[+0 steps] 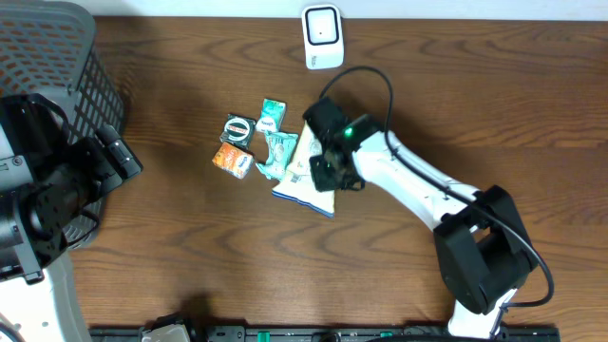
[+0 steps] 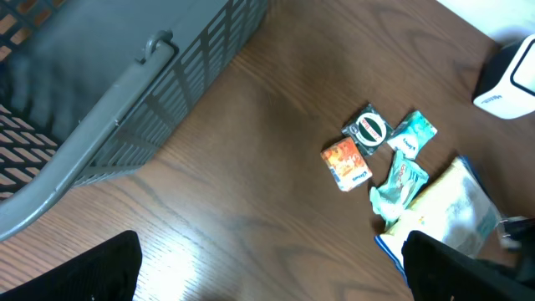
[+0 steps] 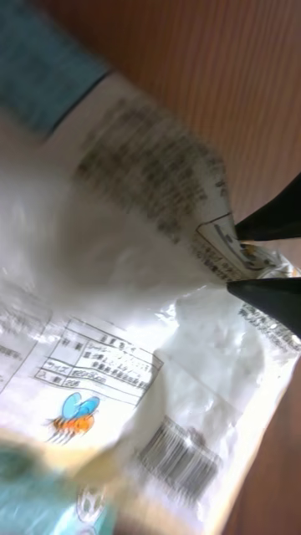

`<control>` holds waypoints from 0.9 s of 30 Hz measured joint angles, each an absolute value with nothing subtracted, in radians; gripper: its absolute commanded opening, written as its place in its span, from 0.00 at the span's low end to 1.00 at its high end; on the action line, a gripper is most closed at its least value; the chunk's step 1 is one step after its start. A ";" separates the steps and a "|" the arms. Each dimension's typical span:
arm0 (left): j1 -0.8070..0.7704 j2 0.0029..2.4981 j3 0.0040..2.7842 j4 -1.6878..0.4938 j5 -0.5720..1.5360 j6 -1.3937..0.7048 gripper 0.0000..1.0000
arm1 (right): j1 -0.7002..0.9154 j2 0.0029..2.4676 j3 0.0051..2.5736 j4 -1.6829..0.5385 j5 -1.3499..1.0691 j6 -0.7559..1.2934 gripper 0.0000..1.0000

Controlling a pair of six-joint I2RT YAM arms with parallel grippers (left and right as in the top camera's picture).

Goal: Scan the item barcode

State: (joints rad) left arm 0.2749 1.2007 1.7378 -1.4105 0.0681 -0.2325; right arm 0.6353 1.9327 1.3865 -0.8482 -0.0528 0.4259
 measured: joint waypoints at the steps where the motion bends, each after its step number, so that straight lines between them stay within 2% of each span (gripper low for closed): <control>1: 0.275 1.201 1.738 -1.411 0.068 -0.233 0.98 | 0.641 1.933 1.356 -0.820 -0.054 0.430 0.06; 3: 0.275 1.201 1.738 -1.411 0.068 -0.233 0.98 | 0.648 1.933 1.316 -0.786 -0.053 0.437 0.02; 9: 0.275 1.201 1.738 -1.411 0.068 -0.233 0.98 | 0.643 1.933 1.287 -0.799 0.001 0.444 0.01; 14: 0.275 1.201 1.738 -1.411 0.068 -0.233 0.98 | 0.579 1.933 1.327 -0.928 0.070 0.444 0.01; 20: 0.275 1.201 1.738 -1.410 0.068 -0.233 0.98 | 0.458 1.933 1.497 -1.084 0.126 0.419 0.01; 24: 0.275 1.201 1.738 -1.411 0.068 -0.233 0.97 | 0.419 1.933 1.610 -1.159 0.093 0.363 0.11; 27: 0.275 1.201 1.738 -1.411 0.068 -0.233 0.98 | 0.416 1.933 1.651 -1.171 -0.003 0.314 0.15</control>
